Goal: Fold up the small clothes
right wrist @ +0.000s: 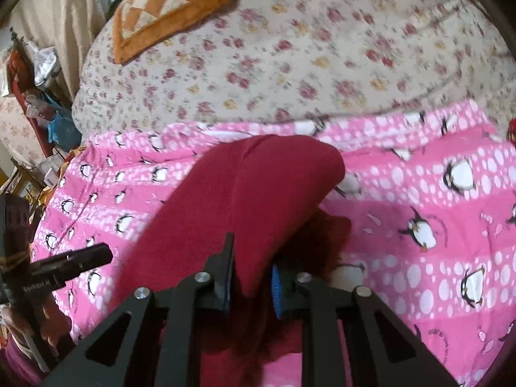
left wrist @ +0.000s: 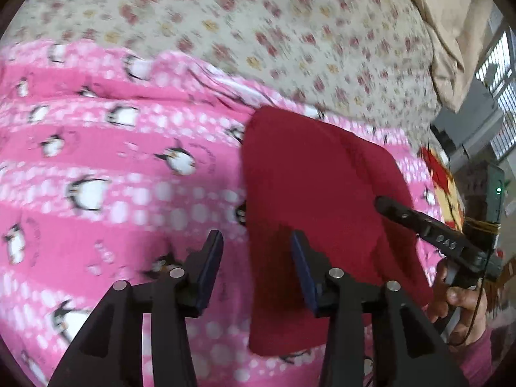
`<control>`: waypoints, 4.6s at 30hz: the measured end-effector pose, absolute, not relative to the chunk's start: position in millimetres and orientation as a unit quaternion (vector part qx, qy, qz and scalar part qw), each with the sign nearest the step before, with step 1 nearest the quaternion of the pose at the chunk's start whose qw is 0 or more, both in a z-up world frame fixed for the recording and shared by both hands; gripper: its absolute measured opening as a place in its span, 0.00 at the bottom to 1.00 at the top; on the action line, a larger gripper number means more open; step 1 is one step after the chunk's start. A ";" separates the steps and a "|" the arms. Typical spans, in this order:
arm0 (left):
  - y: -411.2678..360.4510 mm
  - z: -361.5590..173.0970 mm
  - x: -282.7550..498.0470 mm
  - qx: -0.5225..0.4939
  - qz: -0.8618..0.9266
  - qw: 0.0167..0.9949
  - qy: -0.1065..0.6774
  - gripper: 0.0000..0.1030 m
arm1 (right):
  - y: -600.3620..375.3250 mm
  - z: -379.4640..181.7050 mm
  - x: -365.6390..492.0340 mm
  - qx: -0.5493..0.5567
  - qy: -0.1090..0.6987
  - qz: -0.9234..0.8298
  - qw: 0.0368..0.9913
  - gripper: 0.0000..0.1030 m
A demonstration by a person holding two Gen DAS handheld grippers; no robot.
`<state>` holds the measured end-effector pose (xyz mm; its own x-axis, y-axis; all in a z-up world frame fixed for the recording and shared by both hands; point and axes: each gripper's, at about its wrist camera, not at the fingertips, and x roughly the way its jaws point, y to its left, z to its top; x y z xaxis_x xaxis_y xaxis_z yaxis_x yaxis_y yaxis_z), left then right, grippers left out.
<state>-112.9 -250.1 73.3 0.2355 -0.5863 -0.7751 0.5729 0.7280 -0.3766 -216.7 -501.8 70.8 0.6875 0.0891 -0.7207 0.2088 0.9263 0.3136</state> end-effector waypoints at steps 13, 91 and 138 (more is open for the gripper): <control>-265.8 41.5 -116.6 -0.019 -0.354 0.785 0.509 0.46 | -509.1 55.5 -215.7 0.205 0.373 -0.040 0.904 0.18; -147.2 42.7 -171.0 -0.059 -0.328 0.767 0.548 0.47 | -394.0 38.6 -276.1 0.253 0.446 0.021 0.858 0.57; -148.8 83.1 -256.9 0.077 -0.226 0.903 0.356 0.47 | -329.1 85.9 -355.5 0.167 0.377 -0.058 0.909 0.68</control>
<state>-256.9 -148.8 83.0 0.6441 -0.3532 -0.6785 0.4628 0.8862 -0.0220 -355.5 -329.1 85.9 0.7093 0.0201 -0.7046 0.2321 0.9372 0.2604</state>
